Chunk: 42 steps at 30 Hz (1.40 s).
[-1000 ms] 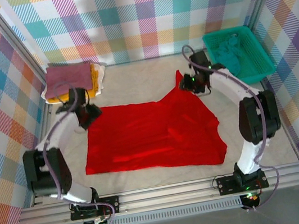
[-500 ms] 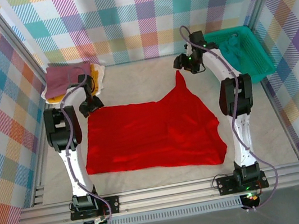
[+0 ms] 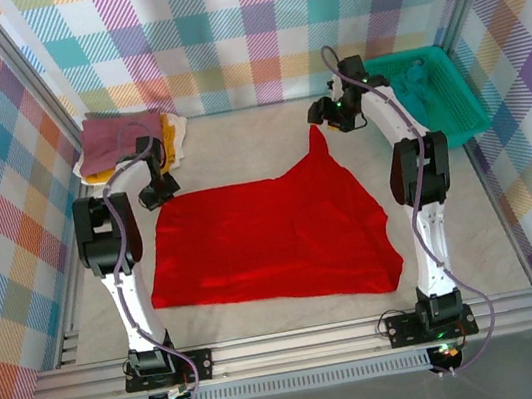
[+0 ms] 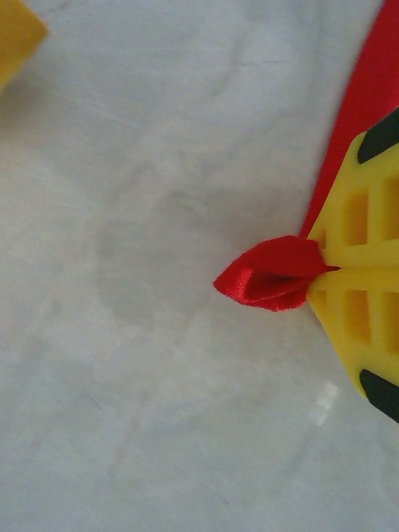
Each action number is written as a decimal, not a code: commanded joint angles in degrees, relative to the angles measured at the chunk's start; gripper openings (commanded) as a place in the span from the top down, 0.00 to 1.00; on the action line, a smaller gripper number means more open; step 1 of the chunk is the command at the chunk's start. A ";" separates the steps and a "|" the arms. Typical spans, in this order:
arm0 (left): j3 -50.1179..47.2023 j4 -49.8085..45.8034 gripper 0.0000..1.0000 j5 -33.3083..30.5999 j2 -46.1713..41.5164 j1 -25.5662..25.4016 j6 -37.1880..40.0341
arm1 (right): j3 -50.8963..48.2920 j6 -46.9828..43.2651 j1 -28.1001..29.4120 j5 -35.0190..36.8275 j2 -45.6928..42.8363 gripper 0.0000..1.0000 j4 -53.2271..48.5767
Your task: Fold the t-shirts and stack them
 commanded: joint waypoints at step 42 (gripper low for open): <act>-2.35 1.85 1.00 -1.61 -10.73 0.62 1.12 | 22.58 -0.81 1.44 -3.66 11.43 1.00 -3.65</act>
